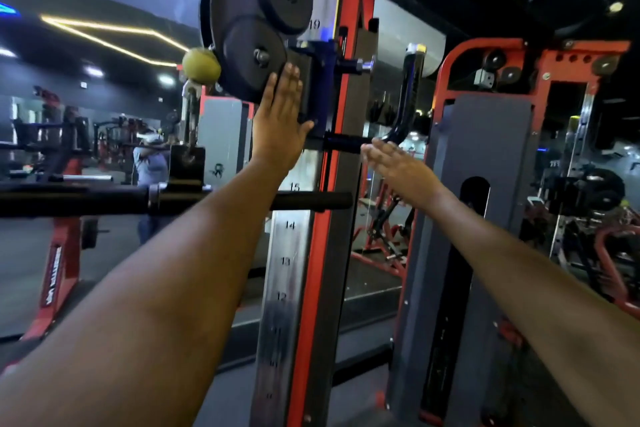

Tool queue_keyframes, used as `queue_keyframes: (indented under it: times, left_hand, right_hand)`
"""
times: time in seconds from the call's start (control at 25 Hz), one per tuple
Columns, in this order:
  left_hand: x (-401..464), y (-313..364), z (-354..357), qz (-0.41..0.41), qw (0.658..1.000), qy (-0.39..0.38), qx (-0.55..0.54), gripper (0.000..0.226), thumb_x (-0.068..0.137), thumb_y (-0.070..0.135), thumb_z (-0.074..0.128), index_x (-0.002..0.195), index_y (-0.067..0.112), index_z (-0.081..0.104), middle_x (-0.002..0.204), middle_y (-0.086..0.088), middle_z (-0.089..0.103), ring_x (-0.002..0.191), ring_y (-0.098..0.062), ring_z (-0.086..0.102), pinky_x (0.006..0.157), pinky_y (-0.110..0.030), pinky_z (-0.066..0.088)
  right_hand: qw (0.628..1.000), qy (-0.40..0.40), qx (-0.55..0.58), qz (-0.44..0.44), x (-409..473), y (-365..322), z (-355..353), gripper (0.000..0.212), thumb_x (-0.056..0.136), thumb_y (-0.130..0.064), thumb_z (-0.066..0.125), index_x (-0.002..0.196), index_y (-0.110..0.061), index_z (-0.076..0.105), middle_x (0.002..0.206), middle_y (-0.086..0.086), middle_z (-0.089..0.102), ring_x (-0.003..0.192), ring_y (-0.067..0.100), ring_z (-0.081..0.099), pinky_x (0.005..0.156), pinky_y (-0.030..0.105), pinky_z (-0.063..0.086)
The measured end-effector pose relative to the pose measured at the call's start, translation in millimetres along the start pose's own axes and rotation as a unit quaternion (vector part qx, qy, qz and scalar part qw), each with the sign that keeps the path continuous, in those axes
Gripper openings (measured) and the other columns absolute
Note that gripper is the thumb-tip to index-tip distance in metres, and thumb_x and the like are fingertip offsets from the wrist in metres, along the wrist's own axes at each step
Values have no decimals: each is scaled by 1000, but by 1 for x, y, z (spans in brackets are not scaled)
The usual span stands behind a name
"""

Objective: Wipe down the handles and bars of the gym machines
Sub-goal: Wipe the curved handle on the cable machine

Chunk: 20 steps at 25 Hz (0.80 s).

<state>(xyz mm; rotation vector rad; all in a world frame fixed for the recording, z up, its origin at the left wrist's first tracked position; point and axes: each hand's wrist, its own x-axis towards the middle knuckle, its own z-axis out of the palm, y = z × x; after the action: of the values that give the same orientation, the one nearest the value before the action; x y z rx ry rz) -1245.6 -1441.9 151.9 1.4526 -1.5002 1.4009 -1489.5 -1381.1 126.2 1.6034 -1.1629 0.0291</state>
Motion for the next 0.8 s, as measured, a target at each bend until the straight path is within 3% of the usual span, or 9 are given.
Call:
queue_keyframes:
  times: [0.08, 0.2, 0.28, 0.32, 0.36, 0.44, 0.52, 0.64, 0.8]
  left_hand:
    - [-7, 1, -10, 2, 999, -44, -31, 71, 100, 52, 4, 151, 4, -4, 161, -13, -9, 148, -28, -11, 115, -45, -12]
    - [-23, 14, -27, -23, 984, -126, -124, 69, 101, 51, 9, 153, 5, -1, 161, -14, -8, 147, -33, -14, 115, -49, -13]
    - [-41, 28, -49, -30, 961, -167, -220, 66, 102, 48, 15, 153, 7, 6, 162, -13, -1, 147, -35, -9, 117, -51, -7]
    - [-51, 37, -64, -24, 946, -182, -267, 64, 102, 45, 18, 153, 6, 13, 161, -13, 8, 148, -34, -2, 118, -50, -2]
    - [-60, 46, -80, -16, 932, -192, -307, 60, 102, 43, 22, 150, 6, 23, 158, -14, 21, 147, -33, 9, 118, -49, 6]
    - [-80, 62, -119, 4, 911, -206, -358, 49, 100, 39, 31, 135, 7, 46, 140, -15, 49, 135, -32, 37, 110, -45, 26]
    - [-102, 76, -157, 17, 888, -211, -408, 40, 99, 37, 37, 118, 9, 58, 119, -15, 63, 116, -34, 54, 97, -41, 38]
    - [-151, 98, -213, 51, 848, -253, -462, 38, 98, 35, 40, 115, 8, 61, 113, -16, 65, 110, -36, 58, 88, -38, 41]
    - [-233, 122, -271, 105, 790, -300, -524, 37, 99, 34, 41, 118, 9, 60, 116, -15, 64, 112, -35, 55, 92, -40, 40]
  right_hand:
    - [984, 1, 137, 115, -12, -19, -16, 63, 81, 22, 43, 140, 1, 37, 147, 16, 36, 137, 32, 33, 111, 35, 24]
    - [893, 61, 329, 300, -25, -35, -42, 57, 87, 17, 35, 141, -2, 38, 134, 19, 48, 122, 30, 48, 104, 31, 40]
    - [833, 89, 375, 397, -41, -27, -61, 45, 90, 11, 40, 133, -1, 48, 112, 15, 59, 99, 24, 57, 79, 11, 45]
    - [812, 87, 377, 438, -52, -20, -72, 35, 92, 5, 44, 126, 3, 53, 98, 13, 60, 84, 21, 56, 61, 6, 38]
    - [794, 80, 373, 473, -66, -12, -84, 28, 92, 0, 47, 118, 6, 57, 91, 13, 61, 77, 20, 54, 51, 12, 33]
    - [789, 43, 338, 511, -101, -1, -106, 21, 91, -7, 49, 102, 5, 62, 95, 19, 65, 81, 29, 58, 56, 23, 31]
    - [804, -10, 295, 517, -141, -1, -128, 20, 88, -11, 50, 95, 2, 64, 98, 21, 65, 89, 36, 61, 61, 27, 36]
    - [807, -45, 248, 534, -214, -19, -158, 22, 88, -12, 52, 96, 0, 68, 99, 21, 64, 89, 37, 61, 62, 30, 40]
    - [821, -58, 237, 515, -321, -59, -189, 25, 85, -14, 47, 88, 2, 65, 99, 22, 62, 88, 37, 58, 72, 38, 46]
